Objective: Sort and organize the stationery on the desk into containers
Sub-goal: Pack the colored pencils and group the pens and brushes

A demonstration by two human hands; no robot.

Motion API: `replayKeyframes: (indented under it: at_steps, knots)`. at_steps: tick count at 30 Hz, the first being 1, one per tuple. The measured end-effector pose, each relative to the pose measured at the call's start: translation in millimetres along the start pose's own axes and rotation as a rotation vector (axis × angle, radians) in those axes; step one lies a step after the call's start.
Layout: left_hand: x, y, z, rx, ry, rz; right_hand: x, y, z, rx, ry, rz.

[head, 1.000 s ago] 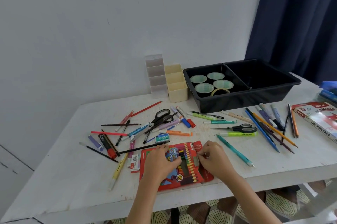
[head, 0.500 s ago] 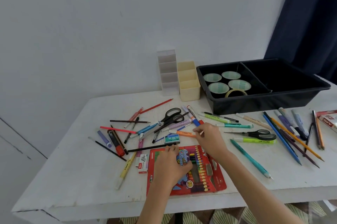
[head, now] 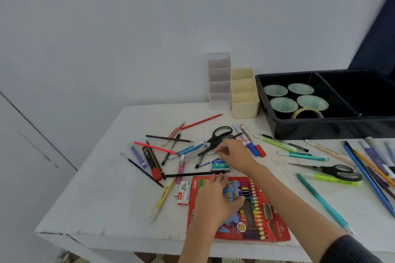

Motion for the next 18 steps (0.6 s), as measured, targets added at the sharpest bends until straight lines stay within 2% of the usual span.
replayKeyframes:
  at_steps: [3, 8, 13, 18]
  knots:
    - [-3, -2, -2, -0.145, -0.005, 0.007, -4, 2, 5, -0.006, -0.001, -0.003]
    - [-14, -13, -25, -0.307, 0.17, -0.038, -8, -5, 0, -0.008, 0.047, -0.034]
    - [-29, -31, -55, -0.288, 0.323, -0.074, -10, -21, 9, 0.039, 0.008, -0.066]
    - [-45, -71, -66, -0.324, 0.37, -0.175, -11, -43, 28, -0.051, -0.009, -0.113]
Point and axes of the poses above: each hand's wrist, its own x-axis towards the middle knuckle, its own z-axis out of the palm, y = z × x, the point moved 10 cm from there along x, towards the middle knuckle, and after that the axes turned 8 degrees about x, right-handed, at the moved point
